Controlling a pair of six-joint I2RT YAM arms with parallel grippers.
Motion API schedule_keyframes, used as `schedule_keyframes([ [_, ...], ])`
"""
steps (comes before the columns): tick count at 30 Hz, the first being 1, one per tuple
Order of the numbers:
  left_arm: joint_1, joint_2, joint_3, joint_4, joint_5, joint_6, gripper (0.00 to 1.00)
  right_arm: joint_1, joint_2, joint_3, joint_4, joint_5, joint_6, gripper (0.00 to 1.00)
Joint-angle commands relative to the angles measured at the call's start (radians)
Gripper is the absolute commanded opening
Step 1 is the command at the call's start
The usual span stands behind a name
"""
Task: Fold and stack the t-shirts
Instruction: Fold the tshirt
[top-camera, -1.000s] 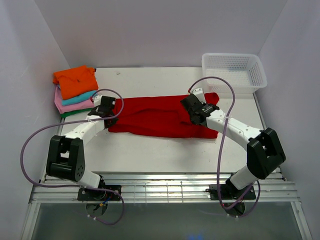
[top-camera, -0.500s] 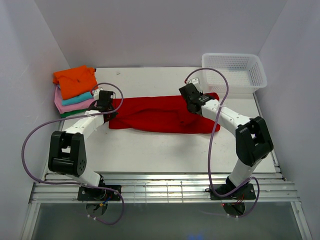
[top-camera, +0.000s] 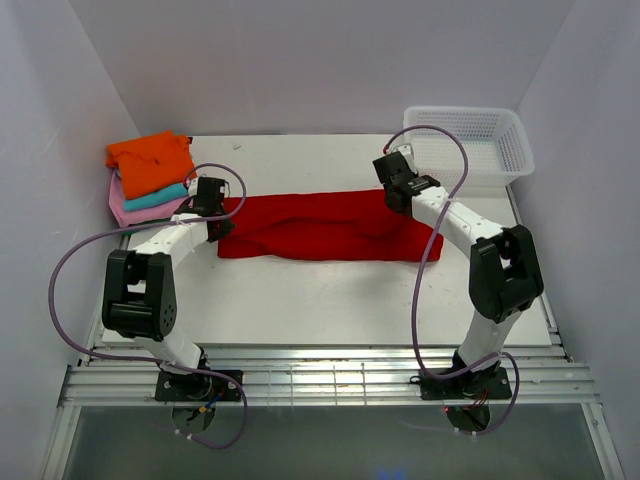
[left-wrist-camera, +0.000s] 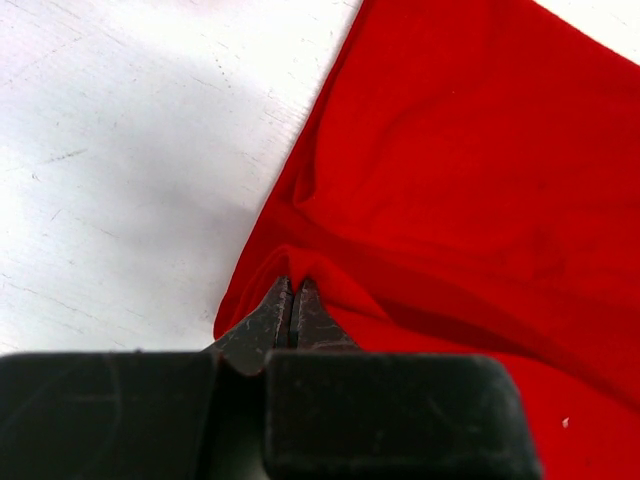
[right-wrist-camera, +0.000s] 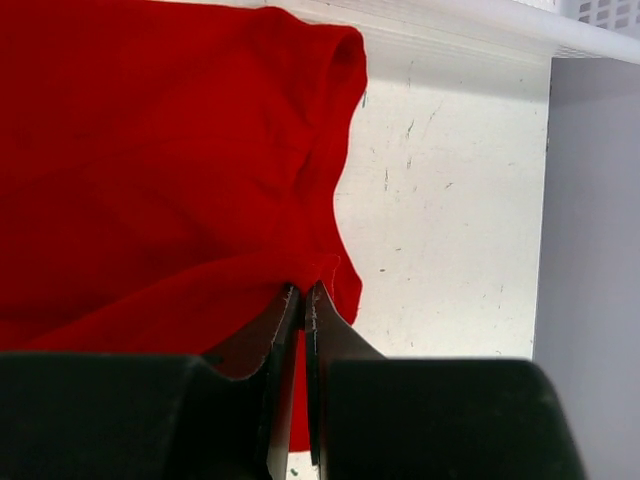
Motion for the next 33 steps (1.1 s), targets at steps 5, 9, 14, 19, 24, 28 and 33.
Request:
schedule_keyframes([
  [5, 0.019, -0.036, 0.023, 0.012, -0.004, 0.009, 0.00, -0.044, 0.038, 0.081, 0.024, -0.019, -0.015, 0.08],
  [9, 0.025, -0.032, 0.023, 0.020, -0.001, 0.009, 0.00, -0.067, 0.065, 0.107, 0.024, -0.033, -0.020, 0.08],
  [14, 0.036, 0.005, 0.049, 0.026, 0.020, 0.017, 0.00, -0.086, 0.114, 0.162, 0.022, -0.041, -0.042, 0.08],
  [19, 0.041, 0.039, 0.078, 0.032, 0.031, 0.026, 0.00, -0.100, 0.163, 0.200, 0.019, -0.044, -0.048, 0.08],
  [24, 0.050, 0.086, 0.121, 0.036, 0.053, 0.041, 0.00, -0.107, 0.211, 0.236, 0.007, -0.049, -0.055, 0.08],
  [28, 0.051, 0.134, 0.168, 0.027, 0.070, 0.055, 0.00, -0.109, 0.238, 0.259, 0.007, -0.052, -0.060, 0.08],
  [33, 0.051, 0.169, 0.199, 0.024, 0.045, 0.070, 0.17, -0.120, 0.286, 0.297, 0.007, -0.046, -0.066, 0.08],
])
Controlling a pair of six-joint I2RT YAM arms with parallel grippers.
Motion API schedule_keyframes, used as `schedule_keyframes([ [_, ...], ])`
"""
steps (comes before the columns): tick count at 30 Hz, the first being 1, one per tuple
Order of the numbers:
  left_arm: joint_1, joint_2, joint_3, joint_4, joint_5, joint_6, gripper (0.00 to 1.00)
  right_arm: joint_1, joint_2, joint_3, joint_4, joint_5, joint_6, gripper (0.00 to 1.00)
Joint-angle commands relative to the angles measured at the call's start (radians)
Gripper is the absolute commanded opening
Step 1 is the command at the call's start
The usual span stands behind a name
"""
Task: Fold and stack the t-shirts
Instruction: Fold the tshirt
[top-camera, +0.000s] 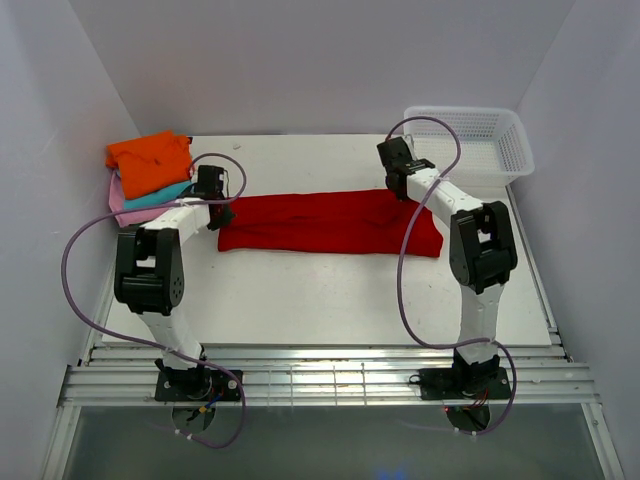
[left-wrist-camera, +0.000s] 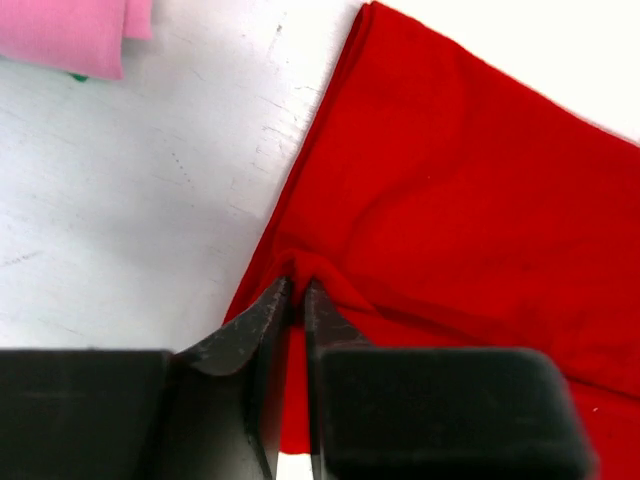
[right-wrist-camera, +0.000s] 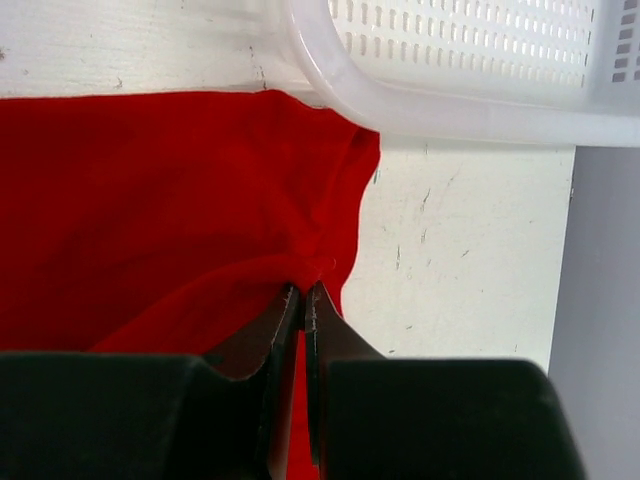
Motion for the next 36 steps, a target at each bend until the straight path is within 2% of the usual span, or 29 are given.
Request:
schedule_keyframes([
  [1, 0.009, -0.010, 0.047, 0.013, -0.023, 0.022, 0.26, -0.015, 0.034, 0.073, 0.015, 0.016, -0.010, 0.08],
  [2, 0.009, -0.008, 0.060, 0.011, -0.043, 0.030, 0.37, -0.019, 0.046, 0.088, 0.015, 0.017, -0.012, 0.11],
  [3, 0.007, -0.011, 0.068, 0.008, -0.054, 0.031, 0.60, -0.022, 0.051, 0.098, 0.015, 0.017, -0.012, 0.21],
  [4, 0.009, -0.016, 0.077, 0.005, -0.069, 0.031, 0.67, -0.024, 0.054, 0.107, 0.017, 0.022, -0.010, 0.37],
  [6, 0.009, -0.048, 0.102, 0.007, -0.118, 0.031, 0.76, -0.027, 0.045, 0.124, 0.026, 0.048, -0.015, 0.49],
  [7, 0.009, -0.065, 0.108, 0.016, -0.140, 0.030, 0.88, -0.027, 0.036, 0.127, 0.043, 0.057, -0.015, 0.54],
  [11, 0.007, -0.177, 0.127, 0.063, -0.206, 0.045, 0.90, -0.027, -0.077, 0.116, 0.078, 0.090, -0.055, 0.58],
  [14, -0.002, -0.249, 0.114, 0.082, -0.131, 0.025, 0.87, -0.027, -0.175, 0.046, 0.087, -0.020, -0.041, 0.56],
  [16, -0.020, -0.280, 0.070, 0.088, -0.047, -0.024, 0.79, -0.027, -0.202, 0.001, 0.052, -0.178, 0.008, 0.50],
  [17, -0.049, -0.287, 0.047, 0.097, -0.026, -0.035, 0.67, -0.025, -0.214, -0.013, 0.016, -0.235, 0.022, 0.49],
  [18, -0.066, -0.292, 0.024, 0.117, -0.011, -0.042, 0.63, -0.022, -0.219, -0.029, 0.003, -0.334, 0.033, 0.48],
  [20, -0.125, -0.297, -0.040, 0.126, -0.003, -0.064, 0.58, -0.009, -0.237, -0.108, 0.006, -0.395, 0.056, 0.47],
  [23, -0.178, -0.281, -0.120, 0.155, 0.021, -0.068, 0.58, 0.001, -0.260, -0.221, 0.079, -0.490, 0.064, 0.47],
  [27, -0.200, -0.254, -0.202, 0.213, 0.073, -0.070, 0.65, 0.004, -0.237, -0.263, 0.109, -0.597, 0.065, 0.46],
  [36, -0.205, -0.162, -0.228, 0.231, 0.084, -0.062, 0.67, 0.007, -0.190, -0.272, 0.143, -0.648, 0.061, 0.45],
])
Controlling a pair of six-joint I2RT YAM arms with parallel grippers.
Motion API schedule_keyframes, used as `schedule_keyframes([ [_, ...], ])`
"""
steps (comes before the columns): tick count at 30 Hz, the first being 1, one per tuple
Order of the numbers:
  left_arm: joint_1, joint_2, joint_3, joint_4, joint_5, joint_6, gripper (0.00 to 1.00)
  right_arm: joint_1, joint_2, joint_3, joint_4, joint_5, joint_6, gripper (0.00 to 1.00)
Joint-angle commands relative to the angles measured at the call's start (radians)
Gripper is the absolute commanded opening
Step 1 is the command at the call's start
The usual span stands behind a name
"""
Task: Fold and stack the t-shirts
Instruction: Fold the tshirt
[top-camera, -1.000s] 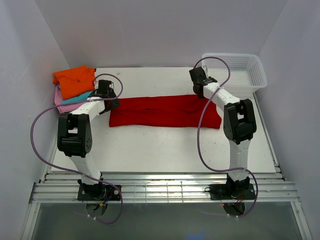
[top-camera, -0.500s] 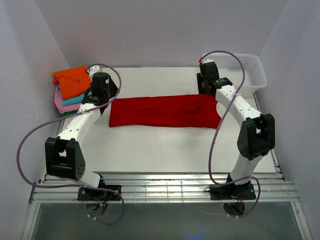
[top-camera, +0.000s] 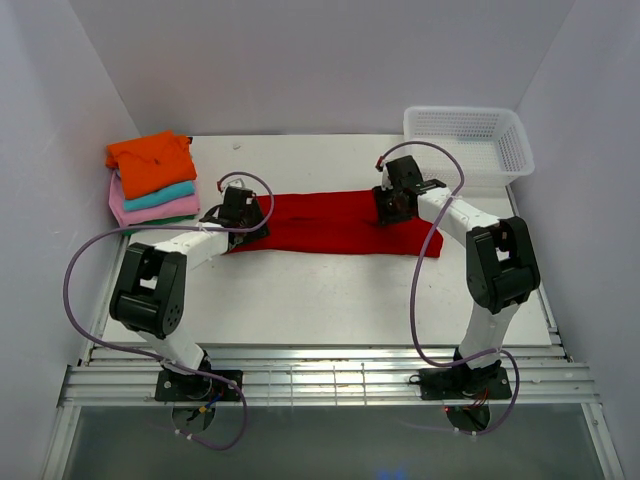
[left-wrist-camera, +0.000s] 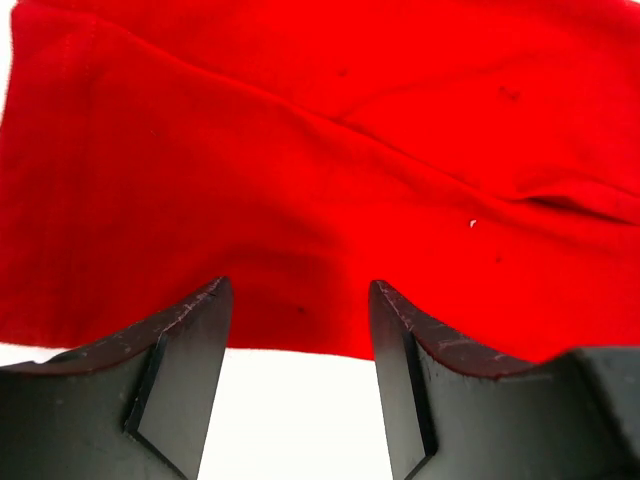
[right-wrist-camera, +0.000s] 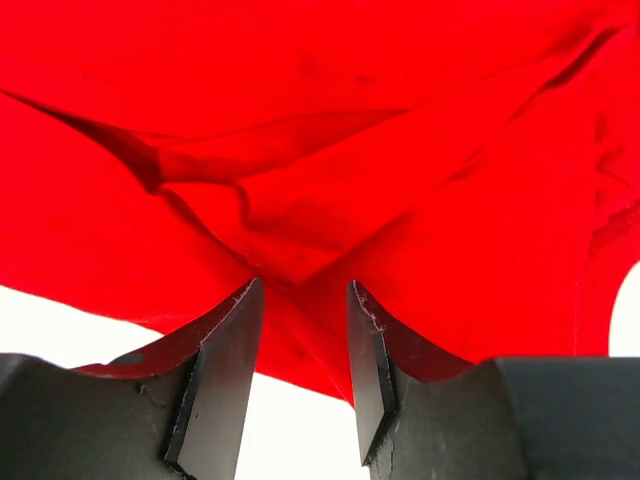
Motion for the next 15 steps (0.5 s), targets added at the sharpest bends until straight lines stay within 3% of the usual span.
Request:
schedule_keyframes([
  [1, 0.003, 0.002, 0.011, 0.044, 0.015, -0.002, 0.67, 0.002, 0.008, 0.018, 0.048, -0.037, 0.007, 0.45],
  [8, 0.003, 0.038, -0.006, 0.056, 0.009, 0.004, 0.67, 0.002, 0.054, 0.037, 0.062, -0.079, 0.021, 0.43],
  [11, 0.003, 0.048, -0.009, 0.061, 0.002, 0.010, 0.67, 0.003, 0.070, 0.046, 0.065, -0.080, 0.023, 0.34],
  [15, 0.003, 0.056, -0.009, 0.062, -0.013, 0.018, 0.67, 0.003, 0.080, 0.054, 0.074, -0.059, 0.023, 0.12],
])
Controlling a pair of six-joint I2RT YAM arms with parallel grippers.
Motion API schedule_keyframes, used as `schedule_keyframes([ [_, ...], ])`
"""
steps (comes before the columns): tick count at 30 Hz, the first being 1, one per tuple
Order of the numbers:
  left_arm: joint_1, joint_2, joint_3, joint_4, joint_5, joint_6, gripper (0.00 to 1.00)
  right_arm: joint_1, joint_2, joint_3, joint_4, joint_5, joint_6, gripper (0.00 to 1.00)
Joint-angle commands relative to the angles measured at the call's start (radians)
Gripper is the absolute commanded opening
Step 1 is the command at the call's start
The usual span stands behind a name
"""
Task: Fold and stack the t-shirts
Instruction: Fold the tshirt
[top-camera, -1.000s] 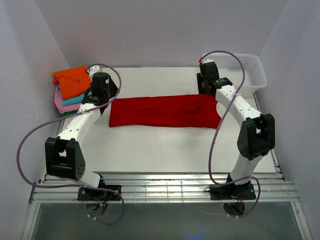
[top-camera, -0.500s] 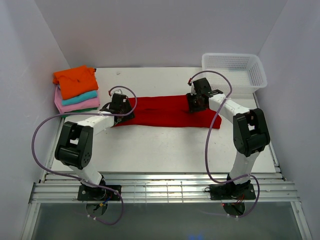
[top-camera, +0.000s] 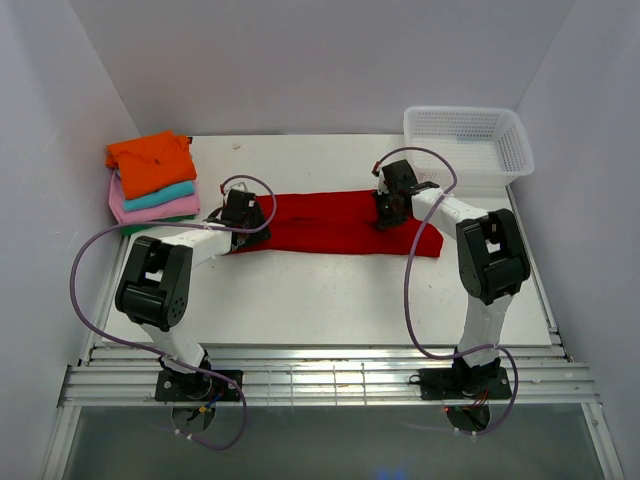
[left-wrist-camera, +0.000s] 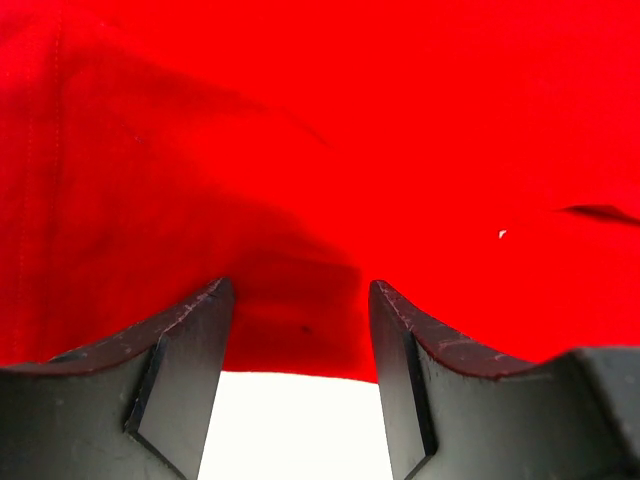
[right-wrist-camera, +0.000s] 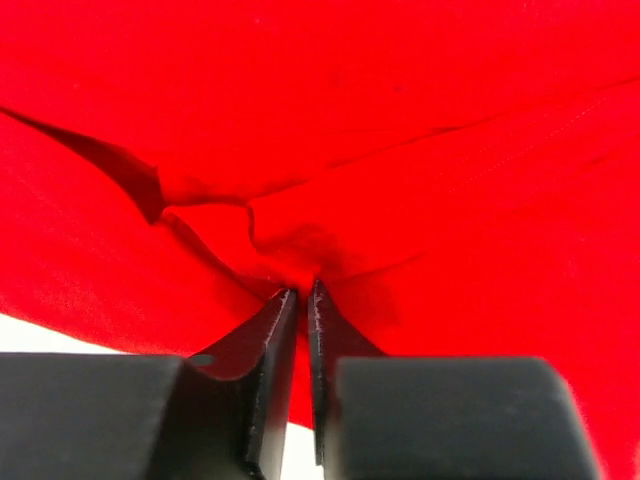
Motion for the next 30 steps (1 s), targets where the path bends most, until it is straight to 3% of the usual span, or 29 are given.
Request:
schedule_keyframes([
  [1, 0.003, -0.006, -0.001, 0.020, -0.019, 0.013, 0.67, 0.003, 0.000, 0.049, 0.036, 0.001, 0.003, 0.10],
  [11, 0.003, -0.003, -0.024, 0.016, -0.029, 0.011, 0.67, 0.005, 0.089, 0.268, -0.040, 0.084, -0.052, 0.13],
  [15, 0.003, -0.006, -0.038, 0.016, -0.029, 0.011, 0.67, 0.005, 0.172, 0.378, -0.051, 0.090, -0.079, 0.32],
  [19, 0.003, -0.008, -0.045, 0.014, -0.019, 0.013, 0.67, 0.005, 0.238, 0.431, -0.010, 0.111, -0.125, 0.40],
  [24, 0.003, -0.012, -0.045, -0.001, -0.050, 0.019, 0.67, 0.005, 0.192, 0.370, 0.039, 0.163, -0.149, 0.43],
  [30, 0.003, -0.026, -0.016, -0.038, -0.171, 0.007, 0.67, 0.006, -0.044, 0.150, 0.079, 0.199, -0.096, 0.42],
])
